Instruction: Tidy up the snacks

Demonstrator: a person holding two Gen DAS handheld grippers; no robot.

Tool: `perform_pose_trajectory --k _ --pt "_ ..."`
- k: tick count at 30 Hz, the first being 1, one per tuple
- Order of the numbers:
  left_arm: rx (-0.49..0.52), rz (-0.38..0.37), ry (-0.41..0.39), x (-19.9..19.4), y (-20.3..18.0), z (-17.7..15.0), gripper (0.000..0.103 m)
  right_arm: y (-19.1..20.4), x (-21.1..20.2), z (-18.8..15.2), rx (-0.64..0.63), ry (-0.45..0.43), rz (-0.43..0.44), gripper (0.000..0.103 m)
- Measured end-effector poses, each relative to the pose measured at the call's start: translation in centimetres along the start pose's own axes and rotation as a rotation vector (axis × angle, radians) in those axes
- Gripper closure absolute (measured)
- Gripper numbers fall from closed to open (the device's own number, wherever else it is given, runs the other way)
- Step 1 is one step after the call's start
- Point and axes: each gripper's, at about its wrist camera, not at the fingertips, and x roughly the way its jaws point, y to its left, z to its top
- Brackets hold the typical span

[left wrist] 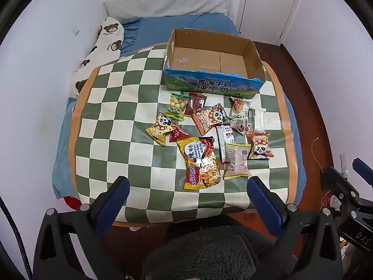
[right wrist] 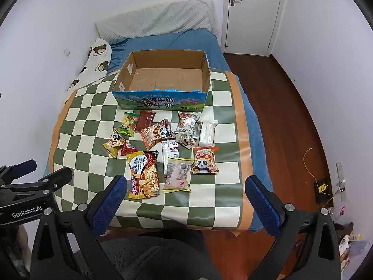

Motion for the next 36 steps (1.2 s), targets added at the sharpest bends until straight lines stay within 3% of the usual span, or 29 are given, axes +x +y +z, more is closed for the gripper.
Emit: perform_pose_trajectory --k 36 --pt "0.019 -0.011 0.019 0.7 -0.9 1.2 0.000 -0.5 0.9 0.3 0.016 0.029 -0.006 0.000"
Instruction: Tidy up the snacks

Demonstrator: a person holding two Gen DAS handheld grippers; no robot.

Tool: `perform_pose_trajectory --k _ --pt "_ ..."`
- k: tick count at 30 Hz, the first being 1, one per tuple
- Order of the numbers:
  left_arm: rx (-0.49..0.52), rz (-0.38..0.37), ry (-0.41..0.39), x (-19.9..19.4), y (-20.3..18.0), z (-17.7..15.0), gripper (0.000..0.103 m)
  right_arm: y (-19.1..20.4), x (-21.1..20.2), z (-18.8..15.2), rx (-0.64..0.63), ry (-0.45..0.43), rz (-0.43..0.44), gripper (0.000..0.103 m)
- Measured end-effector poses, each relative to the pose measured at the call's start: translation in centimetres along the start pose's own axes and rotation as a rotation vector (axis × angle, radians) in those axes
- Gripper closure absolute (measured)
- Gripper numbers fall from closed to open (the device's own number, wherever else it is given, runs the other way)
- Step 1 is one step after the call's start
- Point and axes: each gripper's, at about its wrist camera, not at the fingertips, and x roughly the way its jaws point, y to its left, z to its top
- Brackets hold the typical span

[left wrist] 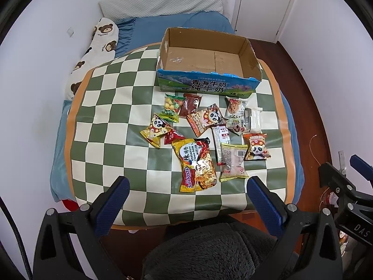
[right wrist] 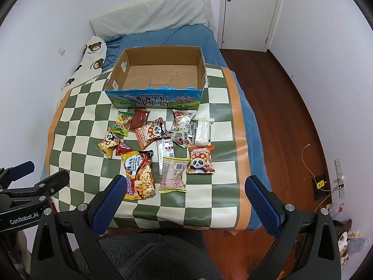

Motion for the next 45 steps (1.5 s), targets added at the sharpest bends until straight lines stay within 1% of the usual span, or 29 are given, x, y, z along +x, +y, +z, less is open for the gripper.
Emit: perform_pose_trajectory --k 37,45 --pt "0.007 -0.011 0.000 -0.3 0.1 0.4 0.000 0.6 0.2 0.5 -0.004 0.005 -0.010 0.000" --pt "0.008 -0.012 -0.005 -0.4 0.2 0.8 0.000 0.8 0.1 1.3 -0.004 0.002 -0.009 0.000"
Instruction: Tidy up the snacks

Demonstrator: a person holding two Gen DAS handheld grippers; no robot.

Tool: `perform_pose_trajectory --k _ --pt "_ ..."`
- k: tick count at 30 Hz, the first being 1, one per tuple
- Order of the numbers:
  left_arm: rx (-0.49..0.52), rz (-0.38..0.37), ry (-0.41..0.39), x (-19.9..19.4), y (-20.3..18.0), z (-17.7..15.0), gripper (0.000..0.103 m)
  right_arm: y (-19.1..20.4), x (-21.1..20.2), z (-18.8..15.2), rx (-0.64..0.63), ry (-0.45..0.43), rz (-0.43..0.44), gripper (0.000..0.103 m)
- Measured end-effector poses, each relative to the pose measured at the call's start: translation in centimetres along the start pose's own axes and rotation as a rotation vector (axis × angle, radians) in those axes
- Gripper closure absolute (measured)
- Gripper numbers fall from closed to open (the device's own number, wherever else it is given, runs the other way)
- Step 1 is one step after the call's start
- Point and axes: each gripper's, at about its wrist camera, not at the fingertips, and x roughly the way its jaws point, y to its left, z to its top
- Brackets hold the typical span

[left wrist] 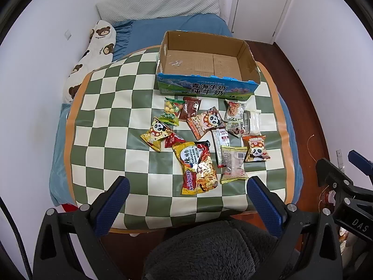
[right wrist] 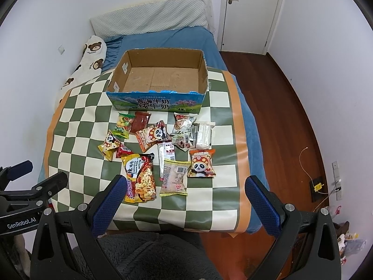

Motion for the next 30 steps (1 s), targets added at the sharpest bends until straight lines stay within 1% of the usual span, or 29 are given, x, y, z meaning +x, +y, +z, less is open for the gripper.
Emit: perform_pose_trajectory --k 13,17,19,22,25,27,29,30 --pt "-0.003 -0.003 0.001 0.0 0.4 0.3 0.000 0.2 0.2 0.2 -0.003 0.001 0.006 0.000" --pt "-0.013 -0.005 0.012 0.6 0.9 0.7 0.000 0.5 0.7 0.6 -0.010 0.011 0.009 0.000" --pt "-0.021 0.002 0.012 1.5 1.3 1.0 0.000 0.7 1.4 0.7 -0.013 0.013 0.005 0.000" --pt "-0.048 0.025 0.029 4.6 1.9 1.6 0.000 0.5 3.8 1.0 0.002 0.035 0.019 0.000" --pt "-0.100 0.007 0.130 10.0 2.8 1.9 0.000 0.1 7.8 0.8 0.018 0.091 0.029 0.000" --pt "-0.134 -0.008 0.215 14.4 3.4 1.7 0.000 -0.1 11.3 0.4 0.030 0.143 0.035 0.000" --pt "-0.163 -0.017 0.280 18.0 3.7 1.3 0.000 -0.5 15.2 -0.4 0.051 0.198 0.067 0.001" --pt "-0.176 -0.033 0.315 19.9 3.8 1.1 0.000 -0.7 16.9 -0.8 0.059 0.218 0.072 0.002"
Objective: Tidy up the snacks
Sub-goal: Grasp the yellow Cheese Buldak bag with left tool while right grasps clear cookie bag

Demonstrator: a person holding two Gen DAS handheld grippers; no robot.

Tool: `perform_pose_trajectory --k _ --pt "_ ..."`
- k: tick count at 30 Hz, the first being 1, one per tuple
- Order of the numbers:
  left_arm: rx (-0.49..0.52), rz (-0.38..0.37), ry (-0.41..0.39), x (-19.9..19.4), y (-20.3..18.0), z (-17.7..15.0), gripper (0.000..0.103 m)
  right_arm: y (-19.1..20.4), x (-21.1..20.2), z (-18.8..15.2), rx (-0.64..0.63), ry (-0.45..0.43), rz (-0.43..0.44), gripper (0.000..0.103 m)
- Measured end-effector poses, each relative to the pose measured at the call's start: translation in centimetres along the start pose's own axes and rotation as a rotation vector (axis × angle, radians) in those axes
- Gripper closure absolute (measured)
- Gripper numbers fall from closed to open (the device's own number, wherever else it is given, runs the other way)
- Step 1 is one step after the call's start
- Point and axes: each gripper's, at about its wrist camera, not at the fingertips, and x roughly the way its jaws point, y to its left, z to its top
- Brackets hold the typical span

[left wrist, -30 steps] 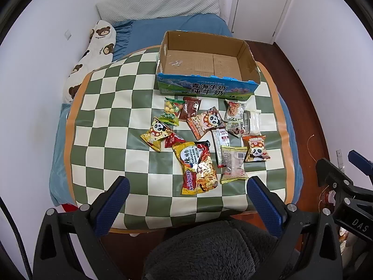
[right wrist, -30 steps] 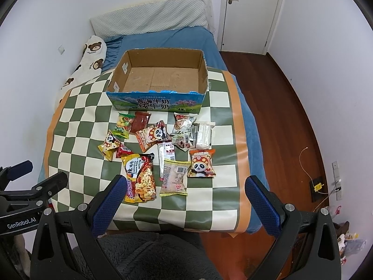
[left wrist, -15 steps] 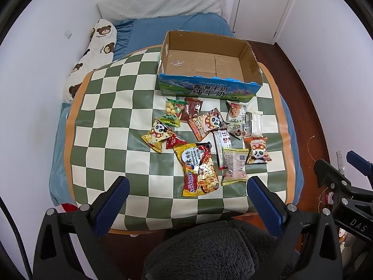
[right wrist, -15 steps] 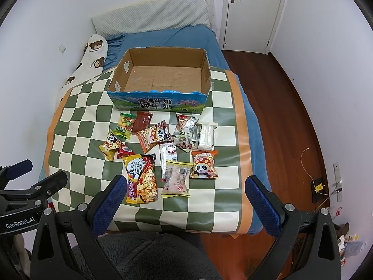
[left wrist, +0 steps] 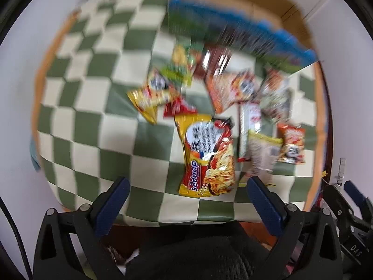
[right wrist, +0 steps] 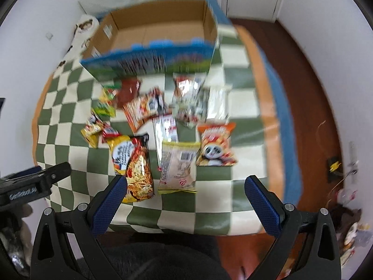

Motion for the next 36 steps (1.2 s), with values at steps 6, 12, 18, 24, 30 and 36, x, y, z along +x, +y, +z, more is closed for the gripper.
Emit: perform_pose_trajectory --k 6,12,18,24,30,36 --pt "-0.070 -0.092 0.206 10.5 -0.2 1.4 0.001 -1.6 9.7 0.0 0.056 0.115 0.022 0.006" --pt "-0.059 -0.138 0.283 16.1 -2.2 1.5 0.001 -1.6 14.8 0.0 0.088 0.187 0.049 0.006" --pt "0.000 -0.085 0.237 17.2 -3.6 0.3 0.017 -0.4 16.8 -0.2 0.068 0.215 0.051 0.006" --pt "0.061 0.033 0.186 14.2 -2.1 -1.7 0.017 0.9 18.7 0.0 0.065 0.241 0.055 0.009" --pt "0.045 0.016 0.204 13.5 -0.5 -2.3 0.017 2.7 22.5 0.2 0.076 0.289 0.088 0.036" --pt "0.041 0.018 0.196 13.4 -0.9 -2.6 0.015 5.4 23.4 -0.9 0.021 0.298 0.057 0.040"
